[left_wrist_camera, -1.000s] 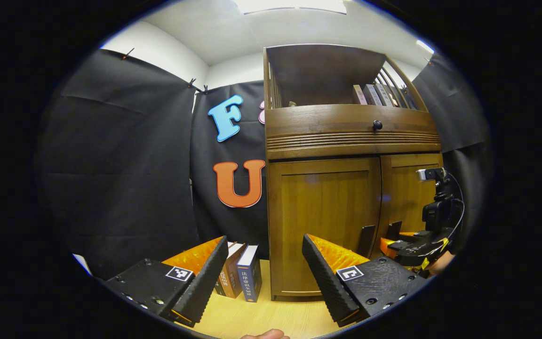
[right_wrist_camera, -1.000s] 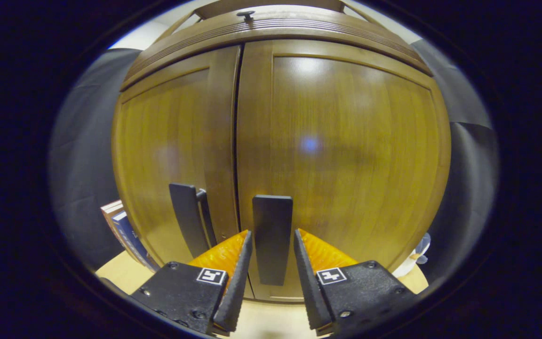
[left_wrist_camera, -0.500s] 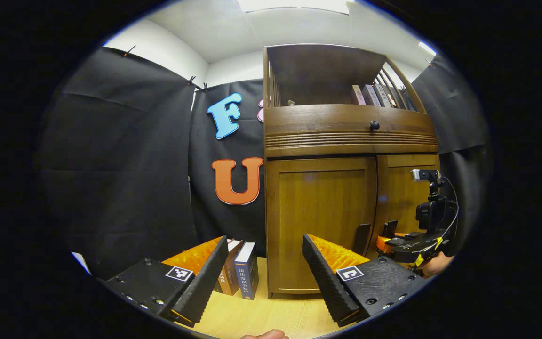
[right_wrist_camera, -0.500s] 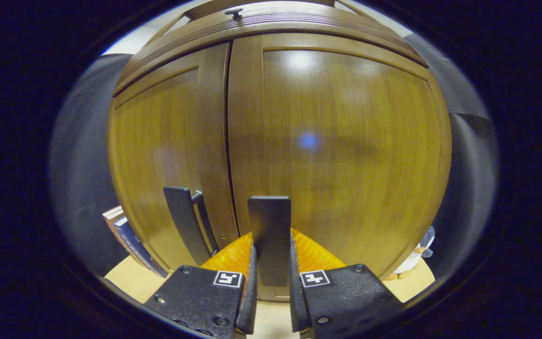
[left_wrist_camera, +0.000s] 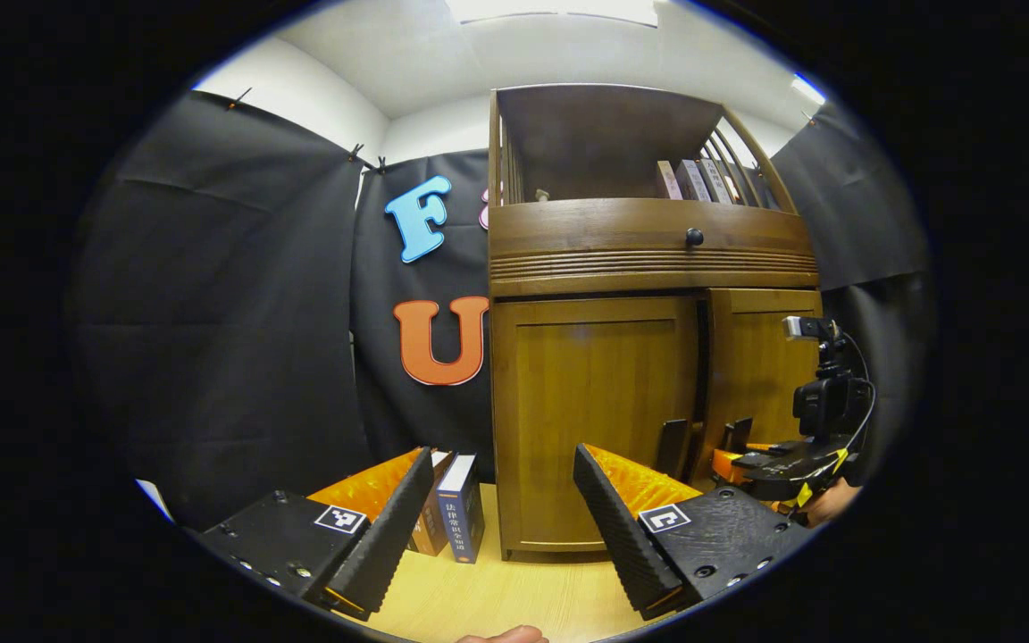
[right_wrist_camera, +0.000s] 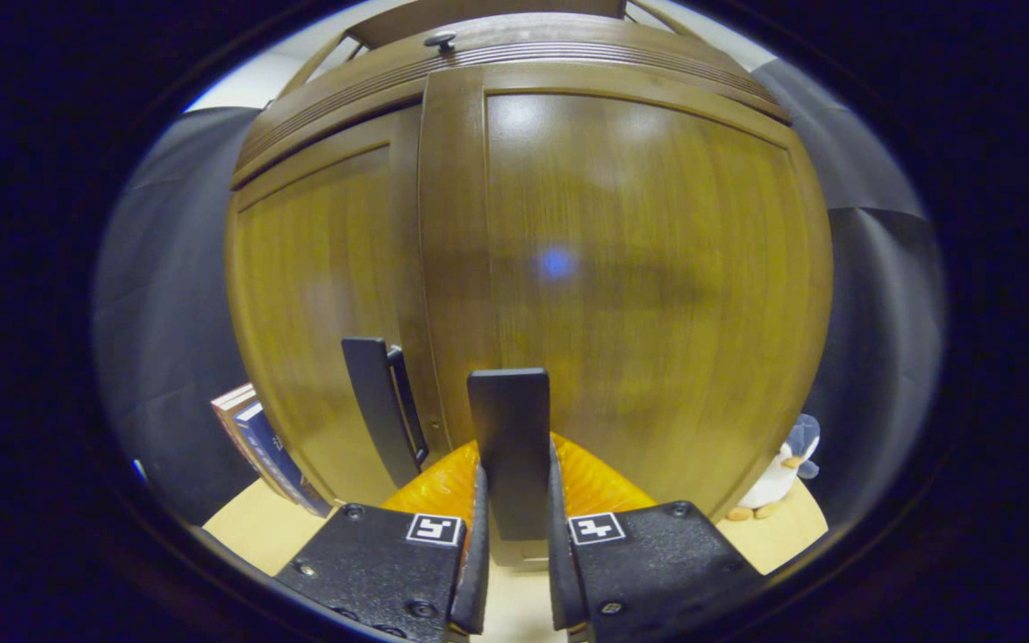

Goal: Open the right door of the double-door shoe cabinet with the right hand, and open the left door with the left hand.

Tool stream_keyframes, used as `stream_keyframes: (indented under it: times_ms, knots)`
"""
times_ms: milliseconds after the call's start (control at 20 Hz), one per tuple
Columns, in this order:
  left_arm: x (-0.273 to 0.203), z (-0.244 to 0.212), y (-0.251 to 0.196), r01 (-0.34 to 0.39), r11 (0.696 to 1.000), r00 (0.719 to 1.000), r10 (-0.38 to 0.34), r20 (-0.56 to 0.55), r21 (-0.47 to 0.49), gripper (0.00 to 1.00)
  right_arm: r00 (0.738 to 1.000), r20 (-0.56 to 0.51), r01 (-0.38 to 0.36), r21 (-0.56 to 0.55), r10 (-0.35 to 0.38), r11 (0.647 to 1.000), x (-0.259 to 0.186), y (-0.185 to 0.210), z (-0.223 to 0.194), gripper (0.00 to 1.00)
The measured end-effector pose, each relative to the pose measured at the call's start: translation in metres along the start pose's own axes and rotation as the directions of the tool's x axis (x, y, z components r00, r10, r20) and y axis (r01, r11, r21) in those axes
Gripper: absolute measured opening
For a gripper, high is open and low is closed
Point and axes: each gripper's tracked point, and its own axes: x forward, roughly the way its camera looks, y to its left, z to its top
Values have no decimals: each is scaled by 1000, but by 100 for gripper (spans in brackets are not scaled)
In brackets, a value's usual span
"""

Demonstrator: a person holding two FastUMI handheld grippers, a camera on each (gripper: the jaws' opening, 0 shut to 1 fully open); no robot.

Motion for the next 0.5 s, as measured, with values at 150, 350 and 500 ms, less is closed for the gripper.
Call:
stream_keyframes:
  times_ms: [150, 350, 500]
  knots:
    - [1, 2, -11, 24, 1000, 1000, -24, 1, -12, 95, 1000, -1, -16, 6, 16, 1000, -3, 1, 2, 30]
    - [2, 2, -28, 62, 998, 998, -62, 0, -5, 95, 1000, 4, -24, 19, 24, 1000, -5, 1, 7, 30]
    - [3, -2, -41, 94, 996, 996, -94, -14, -3, 95, 999, 0, -34, 26, 34, 999, -7, 2, 9, 30]
